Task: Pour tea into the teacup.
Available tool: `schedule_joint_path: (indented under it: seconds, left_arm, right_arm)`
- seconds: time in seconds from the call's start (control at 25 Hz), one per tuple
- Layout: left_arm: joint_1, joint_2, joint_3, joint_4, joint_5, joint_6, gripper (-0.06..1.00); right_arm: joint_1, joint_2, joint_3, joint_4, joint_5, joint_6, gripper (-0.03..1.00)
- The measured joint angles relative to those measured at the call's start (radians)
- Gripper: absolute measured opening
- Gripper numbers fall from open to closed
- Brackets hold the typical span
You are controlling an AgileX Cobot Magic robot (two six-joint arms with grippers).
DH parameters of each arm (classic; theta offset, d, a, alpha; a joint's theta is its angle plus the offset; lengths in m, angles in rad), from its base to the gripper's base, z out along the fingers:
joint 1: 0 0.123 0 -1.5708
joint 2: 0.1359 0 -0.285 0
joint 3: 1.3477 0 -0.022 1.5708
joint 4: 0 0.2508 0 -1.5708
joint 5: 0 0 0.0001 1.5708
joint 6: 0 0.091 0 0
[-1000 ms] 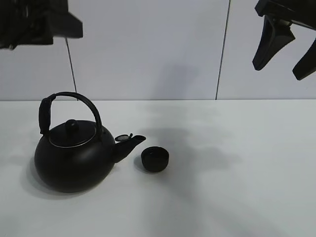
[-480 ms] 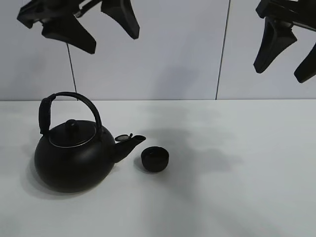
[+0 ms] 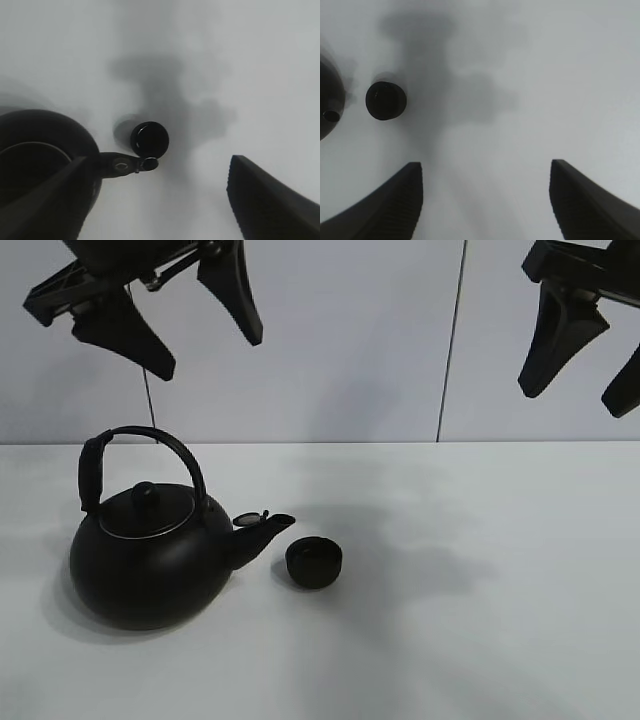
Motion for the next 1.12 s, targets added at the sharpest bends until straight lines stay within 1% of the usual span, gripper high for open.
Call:
schedule_joint_path:
  seconds: [0.12,0.24,0.48,0.64,0.92,1.12]
  left_arm:
    - [0.018,0.003,0.0,-0.007,0.02,-0.003,0.54]
    - [0.018,0.003,0.0,-0.022,0.021,-0.003,0.54]
    - [0.018,0.003,0.0,-0.024,0.022,-0.003,0.55]
    - [0.018,0.003,0.0,-0.025,0.049,-0.003,0.55]
    - [0.018,0.003,0.0,-0.022,0.081,0.007,0.55]
    - [0.018,0.003,0.0,-0.022,0.081,0.012,0.55]
  right_arm:
    - [0.0,0.0,0.0,0.0,0.0,0.0,0.49]
    - [0.0,0.0,0.0,0.0,0.0,0.0,0.49]
    - [0.0,0.0,0.0,0.0,0.0,0.0,0.49]
    - [0.0,0.0,0.0,0.002,0.0,0.004,0.49]
    - [0.0,0.0,0.0,0.092,-0.006,0.02,0.49]
    - [0.0,0.0,0.0,0.104,-0.014,0.02,0.49]
